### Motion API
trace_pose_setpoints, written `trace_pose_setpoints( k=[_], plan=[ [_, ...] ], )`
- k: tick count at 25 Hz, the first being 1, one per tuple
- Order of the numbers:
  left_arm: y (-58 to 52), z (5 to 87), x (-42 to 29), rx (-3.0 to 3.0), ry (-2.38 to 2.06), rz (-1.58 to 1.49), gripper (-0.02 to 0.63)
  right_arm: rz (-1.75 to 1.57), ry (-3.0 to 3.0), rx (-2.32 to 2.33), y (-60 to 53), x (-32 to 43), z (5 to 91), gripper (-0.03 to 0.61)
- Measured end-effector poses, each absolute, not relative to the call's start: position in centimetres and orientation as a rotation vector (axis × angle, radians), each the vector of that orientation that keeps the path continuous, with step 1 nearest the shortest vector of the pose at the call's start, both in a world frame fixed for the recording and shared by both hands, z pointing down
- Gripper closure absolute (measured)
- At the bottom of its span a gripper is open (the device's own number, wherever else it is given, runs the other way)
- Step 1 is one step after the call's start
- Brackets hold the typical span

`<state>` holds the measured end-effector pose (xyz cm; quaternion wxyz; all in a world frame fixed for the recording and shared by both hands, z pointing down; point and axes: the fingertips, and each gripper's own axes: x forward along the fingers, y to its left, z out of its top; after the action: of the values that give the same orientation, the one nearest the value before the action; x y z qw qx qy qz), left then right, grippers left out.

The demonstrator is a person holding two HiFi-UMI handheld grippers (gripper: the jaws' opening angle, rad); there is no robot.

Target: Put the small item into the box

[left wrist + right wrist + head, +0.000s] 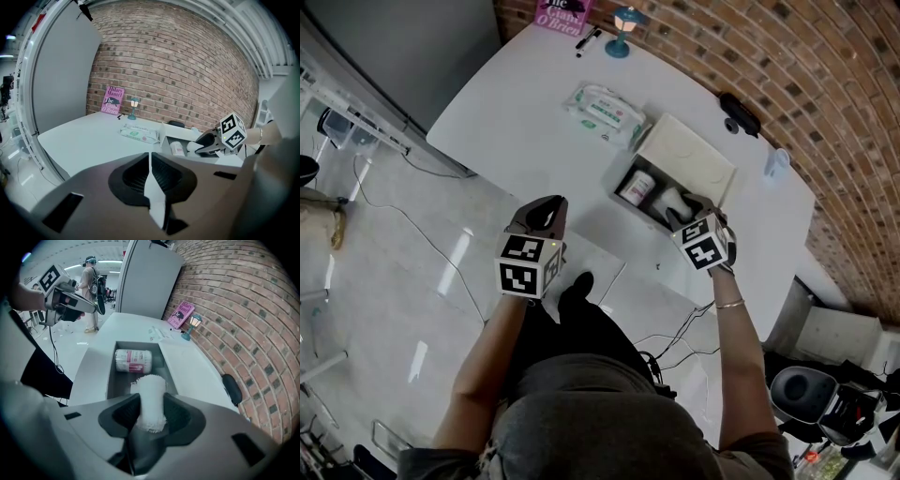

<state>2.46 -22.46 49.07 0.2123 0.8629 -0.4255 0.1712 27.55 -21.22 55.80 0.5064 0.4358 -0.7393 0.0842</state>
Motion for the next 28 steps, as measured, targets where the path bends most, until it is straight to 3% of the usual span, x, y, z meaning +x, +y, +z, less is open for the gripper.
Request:
trace_pose_setpoints(
  k=[28],
  plan=[
    [-23.0,50.0,2.2,2.369,-1.194,0.517,0.580,0.227,-1.781,0.962,-21.6,27.1,58.2,0.405]
  ],
)
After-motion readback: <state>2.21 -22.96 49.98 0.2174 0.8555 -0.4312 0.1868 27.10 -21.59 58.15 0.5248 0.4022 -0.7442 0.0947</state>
